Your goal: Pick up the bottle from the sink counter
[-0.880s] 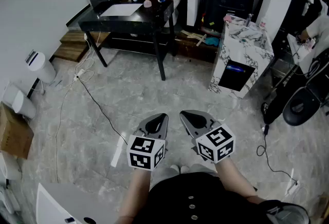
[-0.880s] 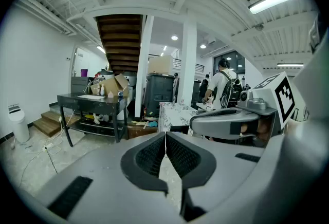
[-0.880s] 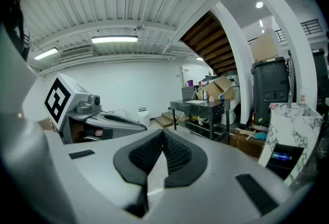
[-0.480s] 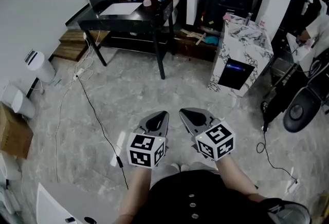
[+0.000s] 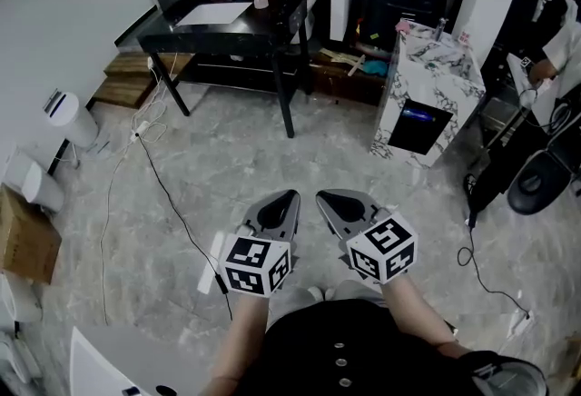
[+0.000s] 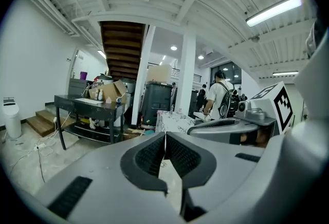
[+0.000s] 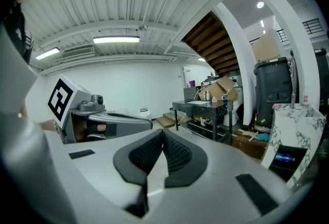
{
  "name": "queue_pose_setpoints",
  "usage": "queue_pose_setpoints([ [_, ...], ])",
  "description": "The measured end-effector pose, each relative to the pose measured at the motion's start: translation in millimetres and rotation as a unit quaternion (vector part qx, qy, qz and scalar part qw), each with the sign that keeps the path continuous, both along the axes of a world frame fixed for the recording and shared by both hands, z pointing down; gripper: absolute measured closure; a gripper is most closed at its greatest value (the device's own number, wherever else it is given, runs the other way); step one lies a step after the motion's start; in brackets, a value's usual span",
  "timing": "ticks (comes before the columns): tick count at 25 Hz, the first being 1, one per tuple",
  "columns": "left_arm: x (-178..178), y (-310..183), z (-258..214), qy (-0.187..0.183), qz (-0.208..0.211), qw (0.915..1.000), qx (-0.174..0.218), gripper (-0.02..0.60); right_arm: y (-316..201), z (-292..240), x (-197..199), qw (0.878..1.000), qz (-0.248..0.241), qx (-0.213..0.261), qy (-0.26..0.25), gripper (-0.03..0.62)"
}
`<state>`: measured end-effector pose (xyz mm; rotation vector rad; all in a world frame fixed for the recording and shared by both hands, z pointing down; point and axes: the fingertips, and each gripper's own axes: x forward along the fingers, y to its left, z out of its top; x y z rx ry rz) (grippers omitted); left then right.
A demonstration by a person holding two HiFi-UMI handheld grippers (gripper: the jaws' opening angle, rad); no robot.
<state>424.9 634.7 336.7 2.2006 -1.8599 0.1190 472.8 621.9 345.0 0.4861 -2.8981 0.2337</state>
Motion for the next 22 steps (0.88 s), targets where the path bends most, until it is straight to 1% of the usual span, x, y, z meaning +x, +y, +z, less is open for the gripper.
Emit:
queue_pose_setpoints([
  [6,-7,0,6,-0.004,0.008,0.9999,-0.009,0.556,2,9,-3,1.0,0.014,-0.002,0.005,0.591],
  [7,-8,1,6,-0.004,0.01,0.9999,-0.011,0.545,2,10,-3,1.0,0.016,-0.004,0.005,0.591],
  [9,-12,2,7,-0.002,0.014,0.9998,-0.014,0.47,1,12,-2,1.0,0.02,-0.009,0.007,0.591],
  [10,-14,2,7,-0.001,0.013,0.9998,-0.013,0.458,0,13,-1,1.0,0.022,-0.011,0.008,0.591],
  [13,-21,-2,8,0.003,0.011,0.9999,-0.012,0.434,-8,14,1,0.999,0.029,-0.016,0.009,0.591],
  [16,-25,-9,11,0.0,0.009,0.9999,-0.012,0.431,-13,16,-2,0.999,0.026,-0.015,0.012,0.591],
  [19,-34,-16,13,-0.004,0.002,0.9999,-0.014,0.428,-19,19,-10,1.0,0.017,-0.015,0.015,0.591],
  [22,-43,-27,16,-0.009,-0.001,0.9998,-0.02,0.399,-31,23,-21,1.0,0.011,-0.013,0.019,0.591],
])
